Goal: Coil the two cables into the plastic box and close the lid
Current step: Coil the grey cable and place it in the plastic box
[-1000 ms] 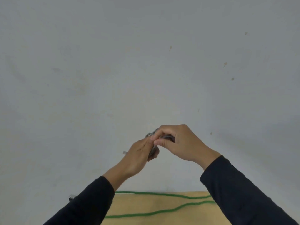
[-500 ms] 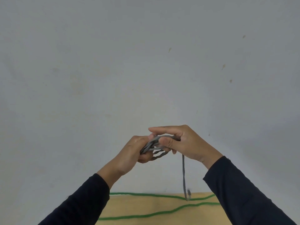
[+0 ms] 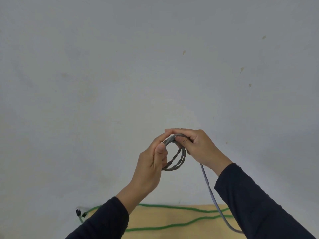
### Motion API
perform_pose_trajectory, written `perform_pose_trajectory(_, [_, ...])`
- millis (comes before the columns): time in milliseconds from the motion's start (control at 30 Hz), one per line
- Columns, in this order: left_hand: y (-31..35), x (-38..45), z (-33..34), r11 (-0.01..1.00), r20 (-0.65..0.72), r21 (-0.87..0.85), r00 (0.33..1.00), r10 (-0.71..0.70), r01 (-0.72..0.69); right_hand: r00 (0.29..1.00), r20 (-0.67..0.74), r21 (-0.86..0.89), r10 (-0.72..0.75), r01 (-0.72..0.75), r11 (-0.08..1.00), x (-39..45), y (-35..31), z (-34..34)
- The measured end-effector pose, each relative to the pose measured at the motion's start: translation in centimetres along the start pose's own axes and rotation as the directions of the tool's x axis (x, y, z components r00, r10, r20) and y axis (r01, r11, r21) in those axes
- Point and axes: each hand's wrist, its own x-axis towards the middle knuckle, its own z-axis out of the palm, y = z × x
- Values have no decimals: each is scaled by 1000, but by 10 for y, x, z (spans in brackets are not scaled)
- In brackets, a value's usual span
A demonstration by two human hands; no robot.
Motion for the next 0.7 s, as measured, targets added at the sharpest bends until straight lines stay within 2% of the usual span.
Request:
perform_pose_trajectory(100, [0,-3,0,992,-27,124,999,31,-27,996,78,56,51,-56,997,3,0,-2])
perform_pose_trajectory(167, [3,-2,-1,980,-94,198,994,50,-31,982,168,111,82,-101,989,3,2,-6])
perform_pose_trajectory(233, [5,-1,-1,985,-167,174,985,43,-14,970,237,174,55,-98,980,0,3,-7])
perform_pose_trajectory(300, [5,-1,0,997,-198,73,980,-8,23,974,222,179,42,-83,980,-1,4,-4])
perform_pose_trajectory(433, [7,0,-3,999,-113,-17,993,-40,38,984,156,126,85,-105,986,5,4,1])
perform_pose_trajectory(600, [13,2,-15,996,87,5,992,-90,90,958,266,5,105,-110,994,7,-5,-5])
perform_pose_trajectory(700, [12,2,-10,986,51,-106,991,-124,129,950,297,51,98,-118,992,8,-4,-1])
